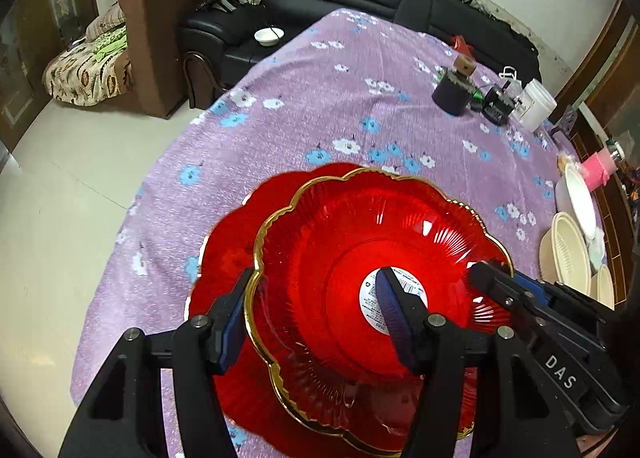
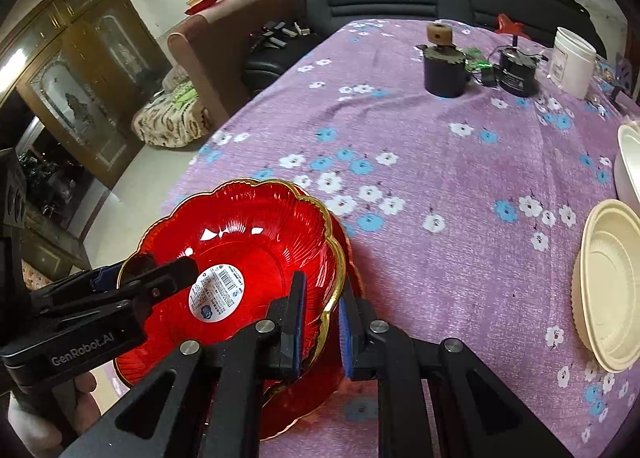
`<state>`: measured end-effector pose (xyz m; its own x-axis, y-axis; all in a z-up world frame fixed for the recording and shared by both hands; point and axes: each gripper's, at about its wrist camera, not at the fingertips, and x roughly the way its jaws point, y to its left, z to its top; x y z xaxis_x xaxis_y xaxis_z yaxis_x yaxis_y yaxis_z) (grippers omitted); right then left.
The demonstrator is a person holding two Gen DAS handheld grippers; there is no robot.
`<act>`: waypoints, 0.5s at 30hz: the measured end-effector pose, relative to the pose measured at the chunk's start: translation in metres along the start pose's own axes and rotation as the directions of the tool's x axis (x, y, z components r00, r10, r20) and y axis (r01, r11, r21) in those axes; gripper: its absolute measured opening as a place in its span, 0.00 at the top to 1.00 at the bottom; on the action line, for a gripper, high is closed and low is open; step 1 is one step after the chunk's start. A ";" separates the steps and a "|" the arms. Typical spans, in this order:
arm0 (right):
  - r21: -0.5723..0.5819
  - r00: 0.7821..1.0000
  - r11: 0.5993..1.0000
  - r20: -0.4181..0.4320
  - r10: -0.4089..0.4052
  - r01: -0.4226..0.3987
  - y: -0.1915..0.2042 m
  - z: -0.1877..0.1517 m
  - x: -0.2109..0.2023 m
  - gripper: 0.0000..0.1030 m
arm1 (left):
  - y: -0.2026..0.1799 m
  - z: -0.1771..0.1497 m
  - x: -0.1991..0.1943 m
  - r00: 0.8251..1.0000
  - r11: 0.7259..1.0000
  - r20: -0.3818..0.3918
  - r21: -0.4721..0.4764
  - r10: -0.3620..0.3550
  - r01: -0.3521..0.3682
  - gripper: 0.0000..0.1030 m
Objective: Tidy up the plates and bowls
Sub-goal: 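Carry the small red plate and lower it onto another red plate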
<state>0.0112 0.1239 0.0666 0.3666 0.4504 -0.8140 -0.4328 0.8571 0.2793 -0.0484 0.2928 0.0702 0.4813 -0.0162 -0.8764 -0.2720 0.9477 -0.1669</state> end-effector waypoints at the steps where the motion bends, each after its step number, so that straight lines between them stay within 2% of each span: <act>1: -0.001 1.000 1.000 -0.001 -0.004 0.004 -0.001 -0.001 0.002 0.84 | 0.001 0.000 0.004 1.000 1.000 -0.008 -0.004 0.002 -0.003 0.43; 5: -0.017 1.000 1.000 0.012 -0.008 0.008 0.001 -0.003 0.006 0.82 | 0.003 -0.001 0.007 1.000 1.000 -0.002 -0.002 0.013 -0.013 0.43; 10: -0.093 0.995 0.993 0.067 -0.073 0.079 0.012 -0.008 0.005 0.79 | 0.003 -0.002 0.004 1.000 1.000 0.007 0.012 0.012 -0.012 0.40; 15: -0.196 0.968 0.958 0.183 -0.174 0.209 0.028 -0.019 0.001 0.46 | 0.004 -0.010 -0.002 0.999 0.999 0.030 0.031 0.030 -0.030 0.38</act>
<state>-0.0161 0.1435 0.0635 0.5806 0.3329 -0.7431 -0.4996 0.8662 -0.0023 -0.0589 0.2931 0.0672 0.4980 0.0214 -0.8669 -0.2605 0.9572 -0.1260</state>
